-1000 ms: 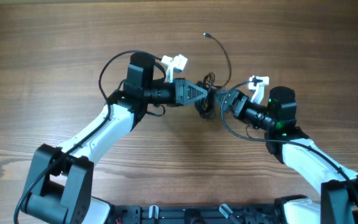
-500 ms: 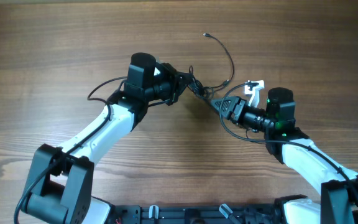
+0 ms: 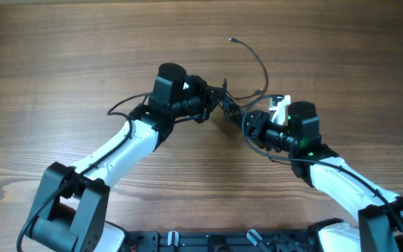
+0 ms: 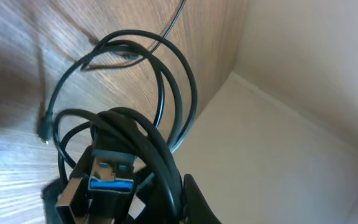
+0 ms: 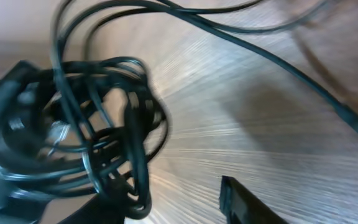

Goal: Untangle cables

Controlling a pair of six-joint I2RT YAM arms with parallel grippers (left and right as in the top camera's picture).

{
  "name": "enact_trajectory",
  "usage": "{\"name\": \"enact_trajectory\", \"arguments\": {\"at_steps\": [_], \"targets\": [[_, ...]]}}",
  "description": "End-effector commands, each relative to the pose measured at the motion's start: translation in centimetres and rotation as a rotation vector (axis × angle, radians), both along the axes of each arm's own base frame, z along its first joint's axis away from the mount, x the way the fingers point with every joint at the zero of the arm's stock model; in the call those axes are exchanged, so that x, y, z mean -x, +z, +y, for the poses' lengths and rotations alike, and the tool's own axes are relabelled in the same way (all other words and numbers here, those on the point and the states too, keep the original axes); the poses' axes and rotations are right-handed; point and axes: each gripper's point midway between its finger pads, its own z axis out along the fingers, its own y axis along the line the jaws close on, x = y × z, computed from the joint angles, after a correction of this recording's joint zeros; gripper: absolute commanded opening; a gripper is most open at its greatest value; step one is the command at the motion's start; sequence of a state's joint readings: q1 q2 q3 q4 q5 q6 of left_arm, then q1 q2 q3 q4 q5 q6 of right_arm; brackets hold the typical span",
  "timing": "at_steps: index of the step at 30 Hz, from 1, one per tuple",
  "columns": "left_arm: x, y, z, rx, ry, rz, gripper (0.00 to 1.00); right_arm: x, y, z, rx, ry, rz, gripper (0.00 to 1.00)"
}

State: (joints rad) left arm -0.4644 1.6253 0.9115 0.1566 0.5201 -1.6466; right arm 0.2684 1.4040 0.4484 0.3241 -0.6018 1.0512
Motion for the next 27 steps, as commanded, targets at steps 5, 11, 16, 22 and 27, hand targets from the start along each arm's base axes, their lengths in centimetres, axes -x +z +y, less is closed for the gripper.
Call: {"name": "enact_trajectory", "arguments": {"at_steps": [5,11,16,22,27], "targets": [[1.0,1.1,-1.2,0.063,-0.031,0.05,0.04,-1.8,-0.8,-1.9,0.082,-0.151,-0.006,0.48],[2.0,1.2,-2.3,0.072,-0.073,0.057,0.04,-2.4,-0.6,-2.4,0.018,-0.255,0.061,0.48],[2.4,1.9,-2.9,0.125,-0.077,0.095,0.04,-2.8,-2.6,-5.3,0.131,-0.405,0.098,0.34],[-0.2,4.1,-1.3,0.097,-0.107,-0.167,0.04,-0.3,-1.3,-1.4,0.235,0.123,-0.209,0.04],[-4.9,4.1,5.8,0.045,0.046,-0.23,0.04,2.1,2.1,-4.1,0.106,0.375,-0.457,0.04]]}}
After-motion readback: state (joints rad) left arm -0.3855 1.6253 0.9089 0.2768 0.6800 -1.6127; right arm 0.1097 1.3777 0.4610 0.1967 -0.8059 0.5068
